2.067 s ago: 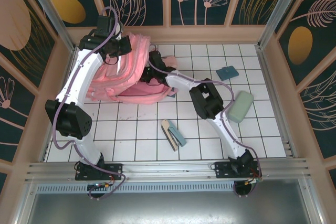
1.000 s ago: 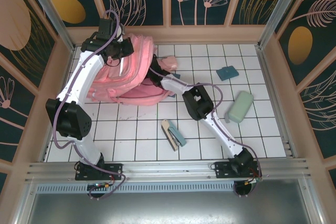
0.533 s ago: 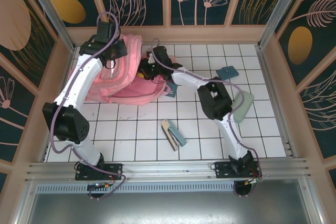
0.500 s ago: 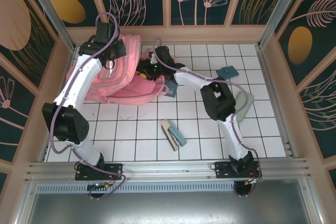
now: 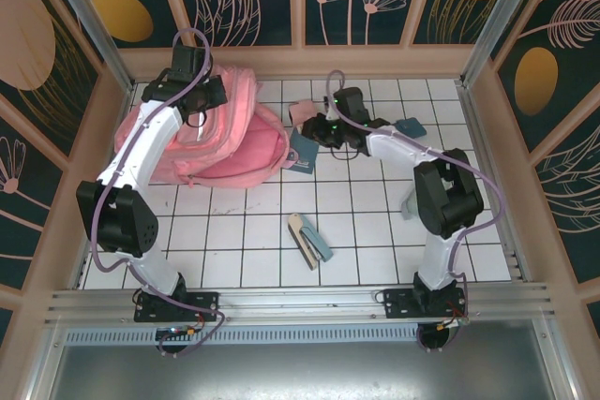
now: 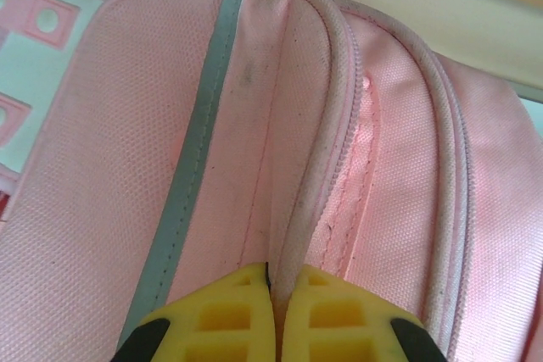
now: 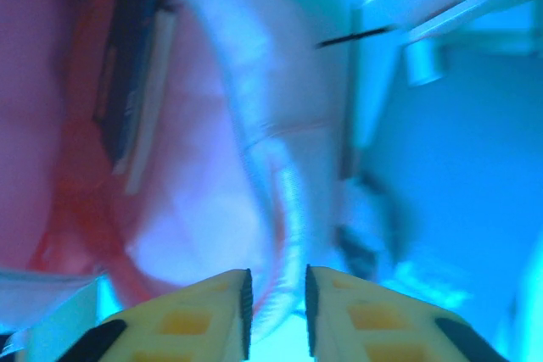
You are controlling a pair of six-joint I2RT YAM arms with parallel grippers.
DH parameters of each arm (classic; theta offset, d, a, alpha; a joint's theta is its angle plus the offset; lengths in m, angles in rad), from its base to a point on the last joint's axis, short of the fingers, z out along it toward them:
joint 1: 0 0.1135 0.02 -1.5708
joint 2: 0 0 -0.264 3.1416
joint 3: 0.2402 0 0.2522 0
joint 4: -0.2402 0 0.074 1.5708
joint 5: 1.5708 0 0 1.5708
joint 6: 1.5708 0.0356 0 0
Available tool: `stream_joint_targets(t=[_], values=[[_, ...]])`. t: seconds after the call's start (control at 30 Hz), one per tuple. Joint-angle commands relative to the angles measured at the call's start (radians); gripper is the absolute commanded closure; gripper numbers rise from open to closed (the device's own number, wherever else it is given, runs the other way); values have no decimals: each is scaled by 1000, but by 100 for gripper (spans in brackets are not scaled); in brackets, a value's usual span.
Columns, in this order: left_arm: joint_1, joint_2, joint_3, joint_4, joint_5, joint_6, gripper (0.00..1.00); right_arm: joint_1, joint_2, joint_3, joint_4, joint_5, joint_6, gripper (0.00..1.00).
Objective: Pack the student bag
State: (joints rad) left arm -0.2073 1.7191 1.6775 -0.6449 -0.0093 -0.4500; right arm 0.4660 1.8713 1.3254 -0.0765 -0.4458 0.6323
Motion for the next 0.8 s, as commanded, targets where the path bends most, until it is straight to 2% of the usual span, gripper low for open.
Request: stream_joint_targets(t=[0.0, 0.3, 0.47, 0.53, 0.63, 0.77], values=[[16, -32, -22, 71, 55, -3, 100, -40, 32, 4, -32, 30, -104, 78], [15, -59, -92, 113, 150, -25, 100, -40, 258, 232, -97, -3, -158, 81], [6, -68, -121, 145, 208, -53, 100, -38, 370, 317, -126, 14, -129, 81], [-10, -66, -124, 154, 216, -56, 100, -42, 401, 345, -158, 59, -114, 82], [-38, -56, -117, 158, 207, -59, 100, -66, 418, 330, -157, 76, -80, 85], [-64, -40, -114, 170, 210, -68, 100, -100, 379, 230, -140, 142, -47, 85]])
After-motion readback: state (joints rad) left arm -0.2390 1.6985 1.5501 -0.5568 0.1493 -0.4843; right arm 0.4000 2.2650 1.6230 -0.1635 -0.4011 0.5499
